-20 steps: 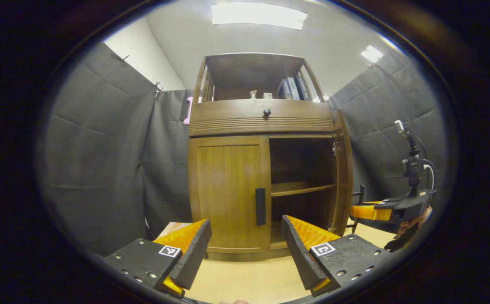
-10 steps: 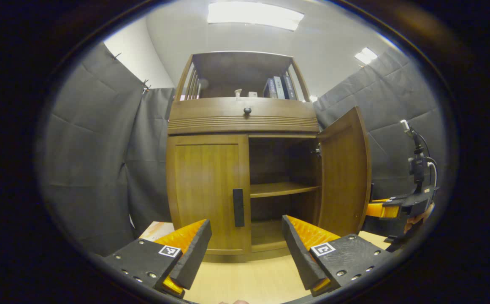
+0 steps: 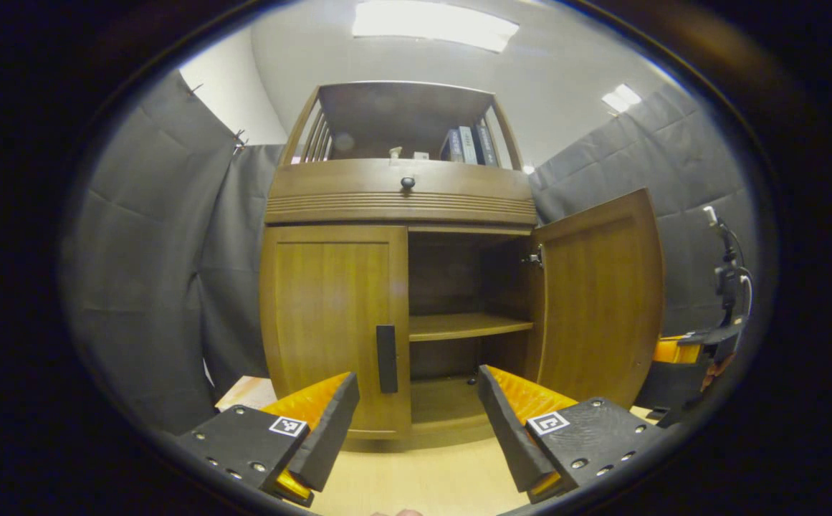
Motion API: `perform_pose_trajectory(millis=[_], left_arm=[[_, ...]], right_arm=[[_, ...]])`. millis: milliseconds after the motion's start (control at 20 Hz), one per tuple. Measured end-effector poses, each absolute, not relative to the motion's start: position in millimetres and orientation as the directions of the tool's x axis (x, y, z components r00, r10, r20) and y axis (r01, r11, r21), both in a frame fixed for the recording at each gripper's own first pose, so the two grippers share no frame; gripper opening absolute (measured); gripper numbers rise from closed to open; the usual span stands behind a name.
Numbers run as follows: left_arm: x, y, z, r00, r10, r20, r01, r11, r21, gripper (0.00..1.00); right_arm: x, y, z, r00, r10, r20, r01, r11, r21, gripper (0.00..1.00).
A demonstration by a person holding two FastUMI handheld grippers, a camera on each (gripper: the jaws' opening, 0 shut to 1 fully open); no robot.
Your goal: Open the right door of the double-door shoe cabinet with the right hand, and open the left door with the left hand.
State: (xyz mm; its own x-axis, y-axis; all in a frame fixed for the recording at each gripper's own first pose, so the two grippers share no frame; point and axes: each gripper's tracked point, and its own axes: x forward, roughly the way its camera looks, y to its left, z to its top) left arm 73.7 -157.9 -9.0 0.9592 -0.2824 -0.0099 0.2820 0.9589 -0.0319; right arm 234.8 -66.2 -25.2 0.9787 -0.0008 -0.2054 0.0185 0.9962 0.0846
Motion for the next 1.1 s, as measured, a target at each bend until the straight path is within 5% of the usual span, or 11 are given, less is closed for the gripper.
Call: perform_pose_trajectory(millis=[350, 450, 550, 750, 1100], left_arm=[[129, -151, -16, 0.969, -0.247, -0.003, 0.246, 0.969, -0.02, 0.94], [149, -148, -23, 0.973, -0.232, -0.008, 0.232, 0.973, 0.005, 0.94], [167, -149, -30, 0.973, -0.23, -0.018, 0.231, 0.973, 0.008, 0.95], [199, -157, -32, 0.972, -0.234, -0.006, 0.234, 0.972, -0.003, 0.97], [255, -165, -56, 0.973, -0.225, -0.04, 0.226, 0.974, 0.011, 0.96]], right_arm=[[204, -79, -2, 0.988, -0.023, -0.152, 0.035, 0.996, 0.077, 0.0], [191, -74, 9, 0.991, -0.006, -0.137, 0.019, 0.996, 0.09, 0.19], [181, -72, 22, 0.994, 0.0, -0.113, 0.009, 0.997, 0.078, 0.23], [163, -73, 33, 0.996, -0.009, -0.092, 0.013, 0.999, 0.034, 0.95], [144, -85, 21, 0.99, -0.065, -0.125, 0.066, 0.998, 0.001, 0.94]])
